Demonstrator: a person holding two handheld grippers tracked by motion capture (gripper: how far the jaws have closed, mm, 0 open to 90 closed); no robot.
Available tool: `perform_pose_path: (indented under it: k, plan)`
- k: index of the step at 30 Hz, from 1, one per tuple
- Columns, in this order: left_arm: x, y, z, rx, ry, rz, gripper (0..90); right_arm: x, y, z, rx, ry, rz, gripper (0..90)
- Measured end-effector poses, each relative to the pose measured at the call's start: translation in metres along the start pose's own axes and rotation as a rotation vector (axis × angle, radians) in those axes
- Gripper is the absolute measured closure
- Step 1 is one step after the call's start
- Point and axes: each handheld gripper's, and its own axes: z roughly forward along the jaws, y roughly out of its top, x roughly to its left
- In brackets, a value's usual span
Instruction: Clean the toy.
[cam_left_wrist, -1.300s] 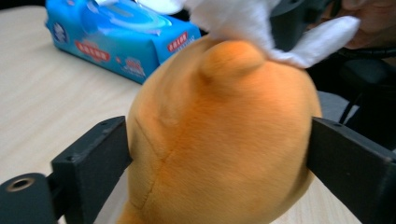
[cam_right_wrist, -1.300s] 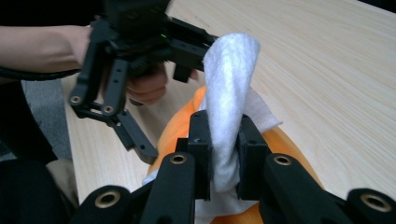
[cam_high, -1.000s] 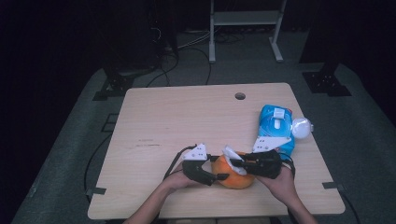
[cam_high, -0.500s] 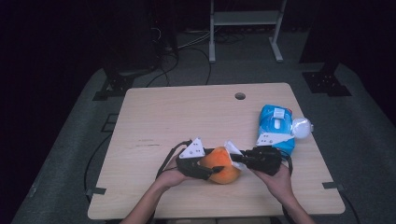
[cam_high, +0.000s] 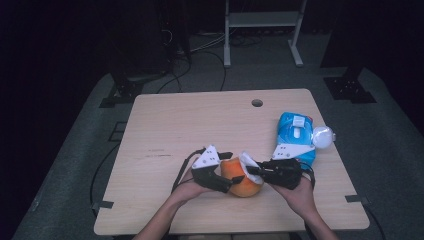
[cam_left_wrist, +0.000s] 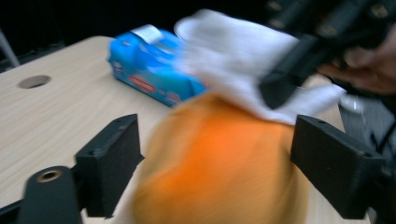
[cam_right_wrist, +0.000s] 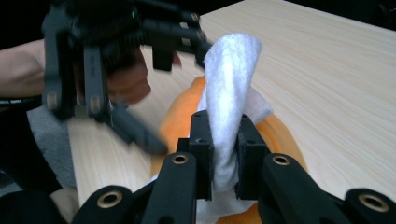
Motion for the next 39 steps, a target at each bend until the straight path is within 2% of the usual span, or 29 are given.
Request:
perform_pose_path:
  k: [2, 5, 6, 7, 8, 9, 11, 12, 13, 15, 18, 20, 22, 25, 27, 28, 31, 34, 37, 39]
  plan:
    - [0.006, -0.005, 0.001, 0.012, -0.010, -0.029, 12.5, -0.003, -0.003, -0.003, -0.004, 0.006, 0.012, 79.4]
    - [0.007, -0.014, 0.008, 0.059, -0.083, -0.071, 12.2, -0.008, -0.005, -0.006, -0.003, 0.006, 0.024, 79.2]
    - [0.005, -0.016, 0.010, 0.078, -0.122, -0.057, 12.7, -0.009, -0.005, -0.007, -0.003, 0.002, 0.026, 79.2]
    - [0.003, -0.016, 0.010, 0.092, -0.148, -0.025, 13.1, -0.011, -0.006, -0.009, -0.003, -0.005, 0.028, 79.2]
    - [0.002, -0.016, 0.010, 0.093, -0.161, -0.011, 13.1, -0.013, -0.006, -0.011, -0.003, -0.009, 0.035, 79.1]
    - [0.002, -0.016, 0.009, 0.086, -0.168, -0.014, 13.1, -0.015, -0.007, -0.012, -0.004, -0.014, 0.040, 79.1]
    - [0.004, -0.017, 0.010, 0.076, -0.144, -0.025, 12.8, -0.018, -0.010, -0.015, -0.009, -0.007, 0.061, 79.1]
    - [0.006, -0.019, 0.012, 0.095, -0.116, -0.021, 10.7, -0.019, -0.010, -0.016, -0.010, -0.009, 0.059, 79.1]
    - [0.007, -0.022, 0.014, 0.110, -0.107, -0.023, 8.7, -0.018, -0.010, -0.016, -0.009, -0.012, 0.055, 79.1]
    - [0.007, -0.029, 0.019, 0.109, -0.130, -0.057, 5.9, -0.018, -0.010, -0.015, -0.006, -0.007, 0.054, 79.1]
    - [-0.002, -0.032, 0.028, 0.120, -0.110, -0.022, 6.4, -0.019, -0.010, -0.013, -0.007, 0.007, 0.060, 79.1]
    - [-0.005, -0.025, 0.024, 0.128, -0.086, -0.014, 17.7, -0.019, -0.009, -0.013, -0.004, 0.003, 0.059, 79.1]
    - [-0.005, -0.018, 0.018, 0.126, -0.091, -0.003, 25.8, -0.020, -0.008, -0.015, -0.018, 0.003, 0.057, 79.1]
    - [-0.004, -0.007, 0.006, 0.102, -0.111, -0.012, 27.6, -0.022, -0.008, -0.018, -0.029, -0.003, 0.070, 79.1]
    - [-0.003, -0.005, 0.002, 0.117, -0.083, 0.013, 27.6, -0.024, -0.011, -0.016, -0.037, 0.010, 0.084, 79.1]
    - [-0.002, -0.008, 0.004, 0.147, -0.064, 0.022, 27.6, -0.024, -0.012, -0.013, -0.027, 0.009, 0.088, 79.1]
    - [0.003, -0.015, 0.006, 0.140, -0.060, -0.032, 27.6, -0.017, -0.014, -0.003, 0.002, -0.020, 0.056, 79.4]
    - [0.005, -0.015, 0.009, 0.125, -0.041, -0.086, 27.4, -0.005, -0.007, -0.001, -0.009, -0.006, 0.007, 79.4]
    - [0.004, -0.017, 0.011, 0.126, -0.035, -0.084, 27.0, 0.013, -0.003, 0.011, 0.011, 0.022, -0.048, 79.4]
    - [0.005, -0.017, 0.009, 0.132, -0.032, -0.084, 27.1, 0.020, -0.002, 0.017, 0.021, -0.005, -0.093, 79.4]
